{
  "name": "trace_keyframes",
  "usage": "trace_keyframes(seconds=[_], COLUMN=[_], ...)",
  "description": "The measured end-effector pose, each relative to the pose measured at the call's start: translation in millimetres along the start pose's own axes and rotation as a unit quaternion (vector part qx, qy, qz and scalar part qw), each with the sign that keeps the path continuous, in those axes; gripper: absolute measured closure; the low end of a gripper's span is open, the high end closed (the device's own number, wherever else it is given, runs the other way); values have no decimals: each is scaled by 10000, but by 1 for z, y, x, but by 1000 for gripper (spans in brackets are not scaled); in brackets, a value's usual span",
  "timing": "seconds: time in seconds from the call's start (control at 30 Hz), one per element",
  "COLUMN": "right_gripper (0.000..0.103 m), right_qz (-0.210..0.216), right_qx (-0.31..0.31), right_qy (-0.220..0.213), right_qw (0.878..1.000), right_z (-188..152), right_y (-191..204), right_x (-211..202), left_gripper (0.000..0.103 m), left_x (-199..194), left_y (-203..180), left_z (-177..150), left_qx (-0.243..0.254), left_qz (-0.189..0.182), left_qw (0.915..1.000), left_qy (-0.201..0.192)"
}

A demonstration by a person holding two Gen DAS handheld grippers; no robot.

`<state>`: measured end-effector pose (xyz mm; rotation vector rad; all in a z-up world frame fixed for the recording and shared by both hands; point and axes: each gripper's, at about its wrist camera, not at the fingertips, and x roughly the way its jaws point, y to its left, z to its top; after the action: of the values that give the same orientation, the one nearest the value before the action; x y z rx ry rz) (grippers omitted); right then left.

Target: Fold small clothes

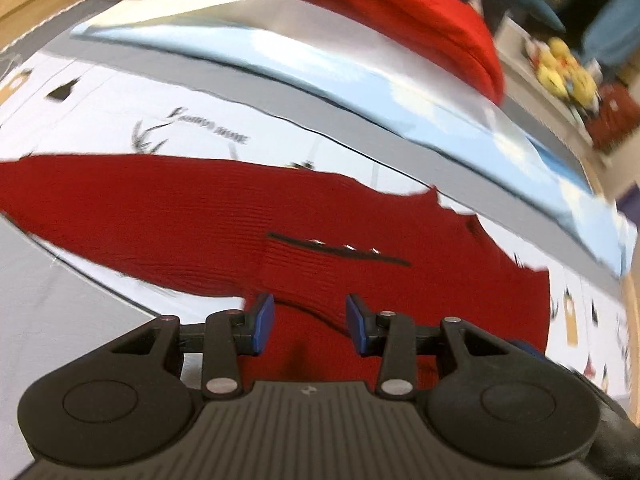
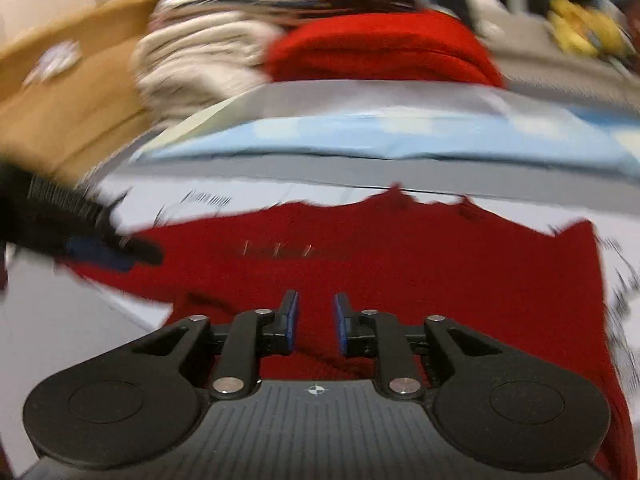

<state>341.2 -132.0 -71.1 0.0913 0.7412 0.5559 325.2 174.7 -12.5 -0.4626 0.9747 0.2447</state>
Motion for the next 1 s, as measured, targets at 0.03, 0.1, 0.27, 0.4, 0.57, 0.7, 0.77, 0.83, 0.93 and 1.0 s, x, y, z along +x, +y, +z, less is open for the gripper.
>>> trace_keyframes(seconds=[0.03, 0.1, 0.27, 0.4, 0.57, 0.7, 0.77, 0.83, 0.93, 1.0], right_gripper=[77, 70, 64, 64, 64, 90, 91, 92, 91, 85], right_qz=[-98, -276, -558, -1122, -1275, -1034, -978, -1192, -1616, -1542], right_qx=[278, 863, 2012, 3238, 3597, 4120, 4245, 4351, 4506, 4642], right_qy=[21, 55, -190, 245, 250, 142, -154, -539, -688, -106], right_qw=[9996, 9959, 9778, 9391, 9240, 9052, 9000, 8908, 8753, 8722], right_z=[9, 18, -18, -55, -60, -67, -66, -64, -67, -71], right_y=[-3, -15, -68, -128, -170, -187, -192, -196, -207, -213], right_x=[-6, -23, -42, -13, 8, 11, 6, -5, -12, -1], left_gripper=[59, 59, 59, 59, 59, 59, 59, 59, 59, 59], left_x=[1, 5, 10, 15, 28, 37, 41, 44, 48, 51], left_y=[7, 18, 23, 13, 4, -4, -9, -13, -17, -16], left_z=[3, 9, 8, 2, 0, -2, -2, -4, -5, -6], left_qx=[-123, -372, -513, -336, -285, -223, -171, -145, -94, -93], left_qz=[11, 71, 128, 156, 280, 345, 368, 366, 362, 371], left_qw=[9999, 9993, 9985, 9991, 9989, 9988, 9987, 9987, 9987, 9986], left_qy=[22, 78, 152, 211, 238, 275, 292, 319, 354, 376])
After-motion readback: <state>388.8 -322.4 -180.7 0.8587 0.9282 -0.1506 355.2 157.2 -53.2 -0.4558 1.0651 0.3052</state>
